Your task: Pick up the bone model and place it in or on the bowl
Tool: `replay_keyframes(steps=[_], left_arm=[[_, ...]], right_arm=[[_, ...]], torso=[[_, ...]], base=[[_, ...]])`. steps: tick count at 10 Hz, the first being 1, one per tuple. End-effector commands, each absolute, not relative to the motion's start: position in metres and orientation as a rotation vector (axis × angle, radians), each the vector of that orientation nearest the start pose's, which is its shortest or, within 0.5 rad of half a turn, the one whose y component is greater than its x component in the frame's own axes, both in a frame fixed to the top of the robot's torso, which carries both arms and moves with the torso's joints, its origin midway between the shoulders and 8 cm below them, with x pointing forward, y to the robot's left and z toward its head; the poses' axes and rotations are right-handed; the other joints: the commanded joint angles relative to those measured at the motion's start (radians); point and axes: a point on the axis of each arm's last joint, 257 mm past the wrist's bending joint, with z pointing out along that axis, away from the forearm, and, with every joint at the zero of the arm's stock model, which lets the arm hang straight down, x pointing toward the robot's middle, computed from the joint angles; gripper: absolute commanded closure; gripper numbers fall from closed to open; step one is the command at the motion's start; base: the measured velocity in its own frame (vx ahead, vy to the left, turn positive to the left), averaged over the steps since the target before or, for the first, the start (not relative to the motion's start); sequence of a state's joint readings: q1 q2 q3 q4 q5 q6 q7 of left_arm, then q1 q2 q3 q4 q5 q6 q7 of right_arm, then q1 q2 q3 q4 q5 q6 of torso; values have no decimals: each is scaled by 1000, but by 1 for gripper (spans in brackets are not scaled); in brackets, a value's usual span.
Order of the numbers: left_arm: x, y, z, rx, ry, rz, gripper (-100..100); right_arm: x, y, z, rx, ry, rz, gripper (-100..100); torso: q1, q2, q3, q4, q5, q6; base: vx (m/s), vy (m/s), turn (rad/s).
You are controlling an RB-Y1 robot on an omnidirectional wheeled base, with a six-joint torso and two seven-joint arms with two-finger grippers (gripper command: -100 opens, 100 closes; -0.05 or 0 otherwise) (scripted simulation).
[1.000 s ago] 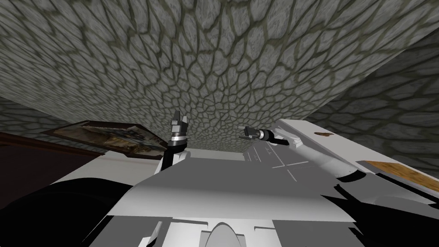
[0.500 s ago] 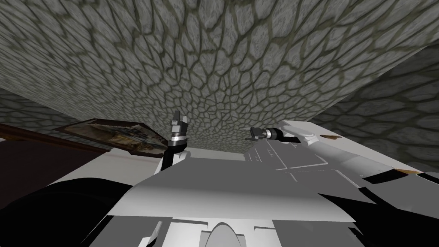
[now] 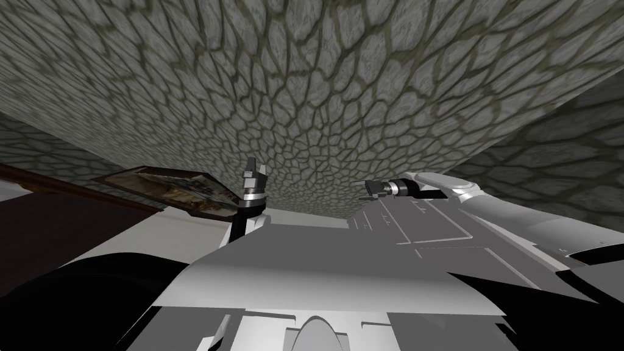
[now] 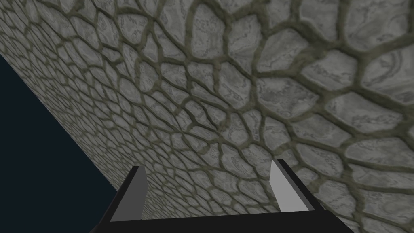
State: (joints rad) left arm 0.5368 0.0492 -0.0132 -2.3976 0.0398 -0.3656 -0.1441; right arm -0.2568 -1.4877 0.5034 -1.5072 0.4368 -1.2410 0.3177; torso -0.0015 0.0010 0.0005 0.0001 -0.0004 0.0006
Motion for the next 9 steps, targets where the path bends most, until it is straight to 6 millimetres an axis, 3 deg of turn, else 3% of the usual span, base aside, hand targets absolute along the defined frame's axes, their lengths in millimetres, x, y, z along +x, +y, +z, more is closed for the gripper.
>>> replay_keyframes(steps=[1,2,3,4,9], left_arm=[[341,275,39,-630,703,-1189,0],[341,275,39,-630,703,-1189,0],[341,275,39,-630,703,-1189,0],[341,275,39,-630,703,-1189,0],[341,275,39,-630,703,-1189,0]], right_arm=[[348,-302,-124,-1511,1529,712,-100],[348,-305,-123,-1517,1537,702,-100],[346,-329,-123,-1564,1572,655,-100],[345,-337,-118,-1578,1591,629,-100],[331,-419,-99,-1709,1734,455,-100]], torso=[[0,0,0,0,0,0],[0,0,0,0,0,0],[0,0,0,0,0,0],[0,0,0,0,0,0],[-1,0,0,0,0,0]], base=[[-3,-17,42],[-2,-8,-5],[-7,-15,95],[-5,-22,50],[-2,-31,69]])
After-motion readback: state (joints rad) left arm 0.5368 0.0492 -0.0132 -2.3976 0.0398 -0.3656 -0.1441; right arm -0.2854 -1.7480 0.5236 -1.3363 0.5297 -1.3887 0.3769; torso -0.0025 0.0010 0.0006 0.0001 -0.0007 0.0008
